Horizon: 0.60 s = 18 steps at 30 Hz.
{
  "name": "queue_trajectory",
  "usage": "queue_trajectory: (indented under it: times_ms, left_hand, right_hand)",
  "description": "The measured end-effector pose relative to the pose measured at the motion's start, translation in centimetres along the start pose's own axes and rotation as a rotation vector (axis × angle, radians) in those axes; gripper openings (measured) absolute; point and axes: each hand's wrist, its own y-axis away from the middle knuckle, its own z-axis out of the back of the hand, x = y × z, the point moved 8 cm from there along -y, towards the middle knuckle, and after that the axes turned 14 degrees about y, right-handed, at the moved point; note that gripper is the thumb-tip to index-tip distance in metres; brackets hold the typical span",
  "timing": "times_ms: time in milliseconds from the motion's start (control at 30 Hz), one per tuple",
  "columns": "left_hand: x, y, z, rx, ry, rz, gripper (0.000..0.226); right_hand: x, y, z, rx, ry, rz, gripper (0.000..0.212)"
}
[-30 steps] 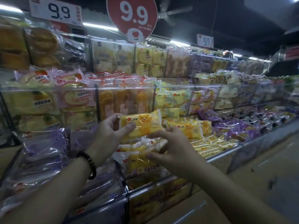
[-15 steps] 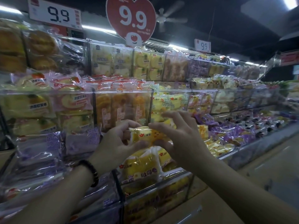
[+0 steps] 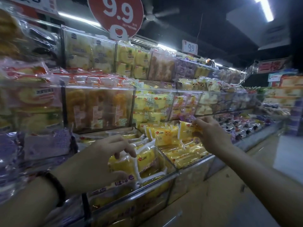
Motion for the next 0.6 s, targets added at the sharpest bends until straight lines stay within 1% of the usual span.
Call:
queue_trajectory:
  times_ms: [67,133,200,333,467,600]
  left_hand:
    - [1.1,0.0,-0.2,0.003,-0.040,0.014,0.052]
    - [1.4,-0.3,-0.1,-0.001,-0.034,0.011,0.054]
    - [1.0,-0.2,-0.2,-0.001,0.007,-0.008,0.055]
    - [0.0,-0.1,-0.2,0.000,0.024,-0.047,0.050]
    - [-0.5,0.5,-0.4,0.072,-0.066,-0.091,0.052]
    - [-1.7,1.0,0.3,0.035,-0.075,-0.127,0.045]
  right_hand:
    - [-0.2,-0.9,-1.5,0.043,-0.067,-0.009,0.035]
    - [0.2,-1.4,-3.3,0.101,-0.135,-0.015,0.040]
    - [0.6,-1.6,-4.5,0.112,-0.122,-0.042,0.047]
    - [0.9,-1.6,-5.0,0.127,-0.089,-0.089,0.054]
    - [0.8,-0.9,-3.9,0.177,-0.119,-0.070,0.065]
    - [0.3,1.4,-1.3,0.164,-0.155,-0.089,0.050]
